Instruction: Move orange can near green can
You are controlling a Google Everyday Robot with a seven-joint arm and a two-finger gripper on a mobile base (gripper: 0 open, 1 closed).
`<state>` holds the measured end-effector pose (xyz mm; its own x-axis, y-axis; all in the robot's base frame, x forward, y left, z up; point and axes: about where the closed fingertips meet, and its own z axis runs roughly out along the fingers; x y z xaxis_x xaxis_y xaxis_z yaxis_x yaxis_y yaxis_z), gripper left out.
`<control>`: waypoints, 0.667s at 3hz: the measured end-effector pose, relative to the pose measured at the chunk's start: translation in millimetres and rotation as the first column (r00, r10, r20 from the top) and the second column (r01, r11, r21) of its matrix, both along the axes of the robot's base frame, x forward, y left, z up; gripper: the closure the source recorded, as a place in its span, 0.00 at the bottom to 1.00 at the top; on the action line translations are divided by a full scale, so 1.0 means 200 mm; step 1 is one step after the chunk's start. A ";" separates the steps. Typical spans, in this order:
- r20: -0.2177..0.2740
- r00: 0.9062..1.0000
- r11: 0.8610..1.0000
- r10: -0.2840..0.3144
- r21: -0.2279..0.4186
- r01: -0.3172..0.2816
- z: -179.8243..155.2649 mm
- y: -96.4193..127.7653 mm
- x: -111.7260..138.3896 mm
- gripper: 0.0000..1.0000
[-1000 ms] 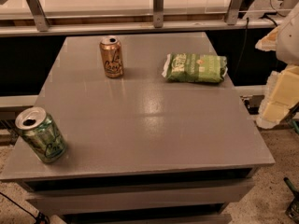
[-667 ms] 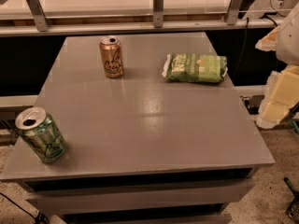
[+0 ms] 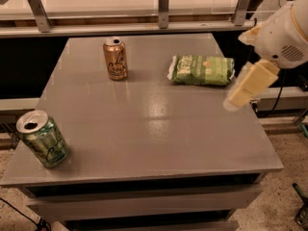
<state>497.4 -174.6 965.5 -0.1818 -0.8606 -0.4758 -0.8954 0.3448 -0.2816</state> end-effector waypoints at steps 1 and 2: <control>0.101 0.994 0.983 0.051 0.173 -0.067 0.01 0.26 0.25 0.00; 0.195 0.976 0.946 0.101 0.284 -0.155 0.02 0.57 0.49 0.00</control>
Offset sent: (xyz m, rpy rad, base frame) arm 0.1502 0.1831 0.0072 0.4453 -0.2622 0.2244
